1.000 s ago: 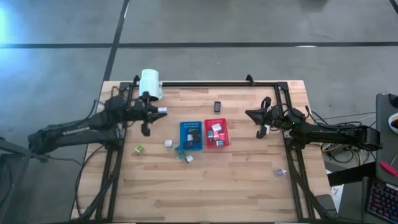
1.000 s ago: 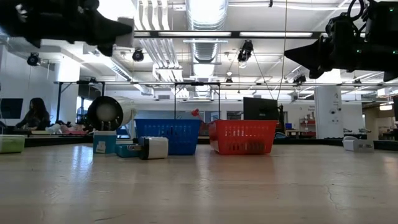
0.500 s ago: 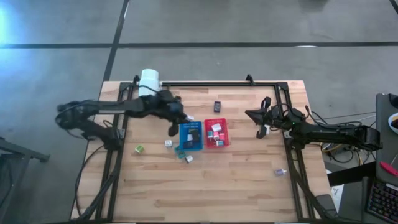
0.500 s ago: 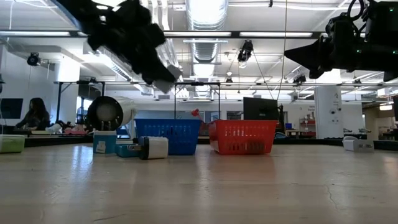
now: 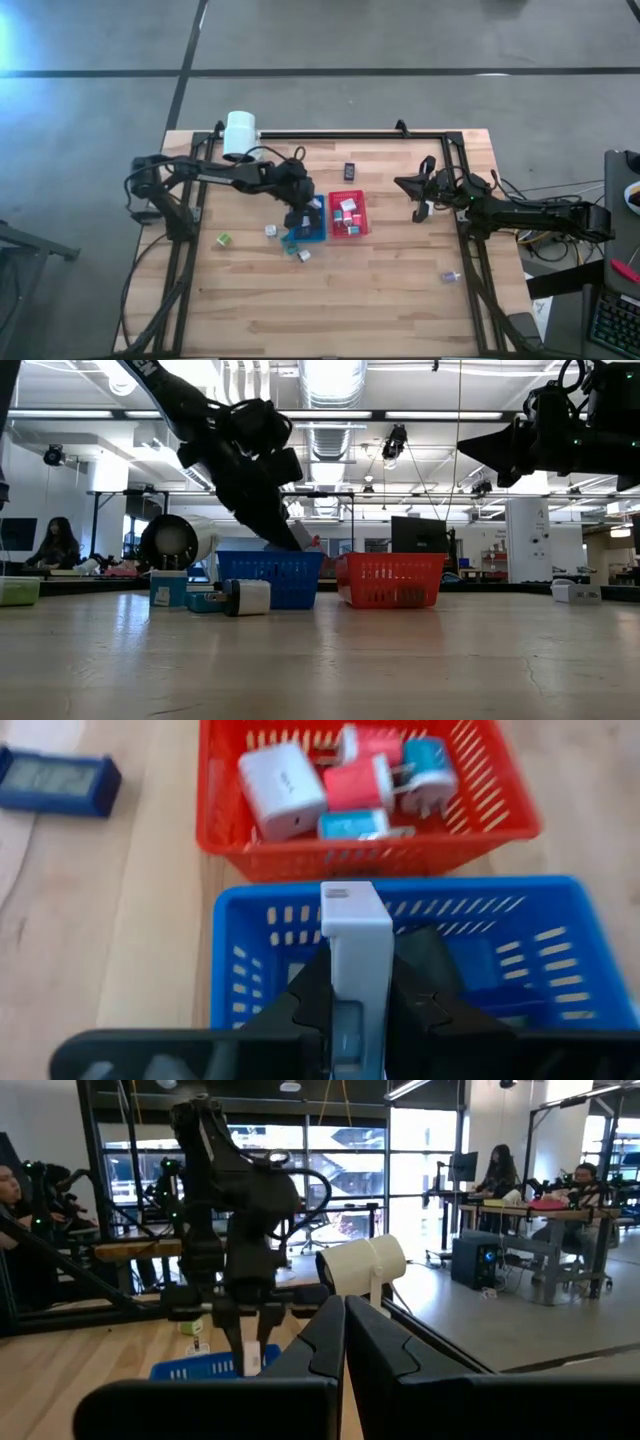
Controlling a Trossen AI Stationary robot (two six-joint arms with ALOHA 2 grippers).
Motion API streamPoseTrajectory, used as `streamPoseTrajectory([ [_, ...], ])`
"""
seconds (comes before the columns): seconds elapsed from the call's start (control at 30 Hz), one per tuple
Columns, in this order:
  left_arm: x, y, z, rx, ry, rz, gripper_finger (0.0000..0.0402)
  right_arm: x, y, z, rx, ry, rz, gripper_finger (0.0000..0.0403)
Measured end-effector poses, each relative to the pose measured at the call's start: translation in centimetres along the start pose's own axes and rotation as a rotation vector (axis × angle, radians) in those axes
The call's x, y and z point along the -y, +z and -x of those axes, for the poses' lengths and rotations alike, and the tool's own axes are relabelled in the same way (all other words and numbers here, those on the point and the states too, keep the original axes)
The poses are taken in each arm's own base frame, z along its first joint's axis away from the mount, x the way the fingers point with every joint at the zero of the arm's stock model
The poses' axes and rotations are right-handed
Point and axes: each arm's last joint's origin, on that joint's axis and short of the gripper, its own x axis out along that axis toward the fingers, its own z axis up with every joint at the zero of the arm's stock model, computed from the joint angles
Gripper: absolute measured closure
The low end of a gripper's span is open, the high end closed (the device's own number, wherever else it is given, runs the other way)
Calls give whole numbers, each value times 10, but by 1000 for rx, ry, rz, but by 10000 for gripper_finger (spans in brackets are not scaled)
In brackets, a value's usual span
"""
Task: Pick & Place Office items
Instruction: Put the white digital clock into the blue bin
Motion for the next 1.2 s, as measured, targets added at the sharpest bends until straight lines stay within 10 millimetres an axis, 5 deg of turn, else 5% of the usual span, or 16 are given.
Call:
streamPoseTrajectory([
  [0.9, -2, -10, -9, -113, 137, -22, 348, 0, 0, 0, 2, 0, -13, 394],
  [1.2, 2, -10, -9, -105, 98, -23, 286, 0, 0, 0, 2, 3, -34, 394],
])
